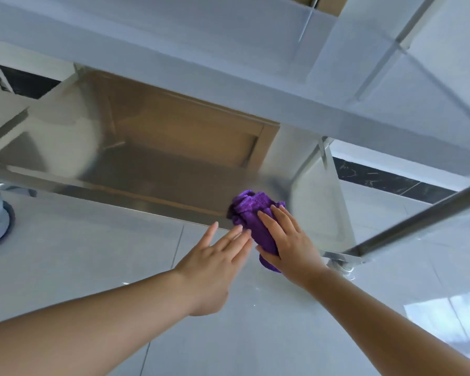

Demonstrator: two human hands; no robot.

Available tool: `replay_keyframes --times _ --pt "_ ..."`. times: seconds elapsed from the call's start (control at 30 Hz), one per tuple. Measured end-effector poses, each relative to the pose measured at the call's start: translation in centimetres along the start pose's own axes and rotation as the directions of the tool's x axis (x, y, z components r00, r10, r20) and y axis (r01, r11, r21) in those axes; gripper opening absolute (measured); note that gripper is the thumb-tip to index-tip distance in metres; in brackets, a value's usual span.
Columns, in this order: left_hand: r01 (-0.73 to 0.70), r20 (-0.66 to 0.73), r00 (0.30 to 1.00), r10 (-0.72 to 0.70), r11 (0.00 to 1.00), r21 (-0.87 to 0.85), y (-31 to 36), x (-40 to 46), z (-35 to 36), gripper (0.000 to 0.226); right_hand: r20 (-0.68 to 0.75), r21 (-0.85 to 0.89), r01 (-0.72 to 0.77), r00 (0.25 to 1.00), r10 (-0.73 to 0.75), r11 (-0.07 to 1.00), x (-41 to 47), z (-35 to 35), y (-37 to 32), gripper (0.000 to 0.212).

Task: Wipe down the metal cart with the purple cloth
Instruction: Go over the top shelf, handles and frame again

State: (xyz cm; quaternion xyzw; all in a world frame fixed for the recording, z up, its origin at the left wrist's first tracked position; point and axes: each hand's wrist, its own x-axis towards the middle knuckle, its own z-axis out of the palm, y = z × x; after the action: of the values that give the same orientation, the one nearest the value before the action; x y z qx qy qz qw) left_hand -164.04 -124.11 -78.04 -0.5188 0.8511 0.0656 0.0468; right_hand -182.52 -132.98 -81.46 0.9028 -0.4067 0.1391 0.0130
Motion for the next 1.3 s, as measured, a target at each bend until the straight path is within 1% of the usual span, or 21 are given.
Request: replay_keyframes --times 0.1,0.17,0.2,0.27,0.33,0.4,0.5,0.53,0.6,0.73,0.8,0.83,0.87,0.9,0.97,1.03,1.1,1.17,1.23,1.27,1.3 --pt "-0.009 -0.001 1.0 0.009 1.0 -0.022 2.0 2.6 -1.1 0.08 -0.037 0.094 -0.072 0.996 0.076 0.993 -1.6 -0.9 1.3 0.065" --pt "-0.005 -0.038 0.999 0.001 0.995 -0.098 3.6 4.2 -1.7 0.08 -0.12 0.246 -0.177 0.97 0.211 0.953 -2.7 -1.8 1.8 0.06" --pt "-0.035 -0.109 0.994 0.02 0.99 -0.14 4.2 5.1 -1.8 0.077 -0.151 0.357 -0.256 0.933 0.326 0.898 -3.3 -2.4 1.9 0.054" --pt "-0.13 -0.252 0.964 0.083 0.976 -0.176 5.5 6.4 -1.9 0.069 -0.116 0.589 -0.388 0.828 0.549 0.709 -4.9 -4.2 1.7 0.046" --pt "-0.228 -0.36 0.926 0.116 0.931 -0.286 6.7 7.8 -1.8 0.067 -0.074 0.743 -0.415 0.728 0.681 0.524 -6.7 -6.0 1.4 0.038" --pt "-0.303 -0.409 0.902 0.138 0.878 -0.371 8.2 9.0 -2.3 0.069 -0.094 0.823 -0.384 0.635 0.767 0.419 -8.2 -7.8 1.4 0.036" --pt "-0.416 -0.516 0.84 0.169 0.812 -0.411 11.0 10.1 -3.8 0.064 -0.222 0.845 -0.33 0.499 0.838 0.42 -9.7 -9.8 1.6 0.037" --pt "-0.44 -0.541 0.826 0.157 0.78 -0.445 11.9 10.3 -4.1 0.062 -0.267 0.848 -0.303 0.463 0.845 0.434 -10.0 -10.3 1.7 0.037" --pt "-0.459 -0.583 0.81 0.067 0.691 -0.558 13.6 10.5 -4.3 0.057 -0.341 0.854 -0.257 0.382 0.859 0.453 -10.2 -11.2 1.8 0.038" --pt "-0.442 -0.532 0.841 -0.093 0.448 -0.777 15.6 10.2 -5.5 0.049 -0.424 0.875 -0.182 0.159 0.892 0.448 -9.3 -12.8 2.2 0.035" --pt "-0.385 -0.441 0.882 -0.163 0.289 -0.877 16.0 10.0 -6.8 0.051 -0.432 0.888 -0.141 0.076 0.899 0.438 -8.6 -13.4 2.3 0.035" --pt "-0.383 -0.426 0.889 -0.167 0.235 -0.893 16.1 10.1 -7.4 0.049 -0.423 0.896 -0.122 0.052 0.905 0.426 -8.1 -13.7 2.5 0.035" --pt "-0.406 -0.445 0.882 -0.157 0.229 -0.885 16.2 10.2 -8.0 0.044 -0.412 0.905 -0.103 0.039 0.911 0.413 -7.6 -13.9 2.6 0.035" --pt "-0.435 -0.478 0.866 -0.143 0.255 -0.864 16.3 10.3 -8.6 0.038 -0.396 0.914 -0.086 0.035 0.918 0.397 -7.2 -14.2 2.8 0.036" --pt "-0.482 -0.542 0.827 -0.148 0.309 -0.82 16.2 10.6 -9.7 0.034 -0.375 0.924 -0.062 0.056 0.925 0.379 -6.5 -14.8 3.1 0.038" --pt "-0.489 -0.573 0.788 -0.224 0.337 -0.805 16.0 11.2 -10.4 0.029 -0.368 0.924 -0.066 0.119 0.922 0.377 -6.2 -15.5 3.3 0.043" --pt "-0.479 -0.582 0.745 -0.327 0.344 -0.807 15.9 12.1 -10.9 0.021 -0.343 0.925 -0.096 0.209 0.916 0.368 -5.9 -16.0 3.2 0.05" --pt "-0.453 -0.534 0.729 -0.429 0.284 -0.845 15.9 13.3 -11.4 0.019 -0.332 0.91 -0.145 0.308 0.892 0.389 -5.7 -16.1 3.3 0.063" --pt "-0.422 -0.459 0.734 -0.501 0.193 -0.886 16.0 14.6 -11.8 0.017 -0.357 0.861 -0.217 0.386 0.851 0.46 -5.8 -16.1 3.8 0.083" --pt "-0.412 -0.445 0.73 -0.519 0.186 -0.892 16.0 15.2 -12.0 0.013 -0.376 0.835 -0.243 0.404 0.834 0.494 -6.0 -16.0 4.4 0.089" --pt "-0.4 -0.439 0.724 -0.532 0.195 -0.896 16.0 15.7 -12.2 0.008 -0.393 0.819 -0.257 0.401 0.828 0.513 -6.3 -16.2 4.9 0.088"
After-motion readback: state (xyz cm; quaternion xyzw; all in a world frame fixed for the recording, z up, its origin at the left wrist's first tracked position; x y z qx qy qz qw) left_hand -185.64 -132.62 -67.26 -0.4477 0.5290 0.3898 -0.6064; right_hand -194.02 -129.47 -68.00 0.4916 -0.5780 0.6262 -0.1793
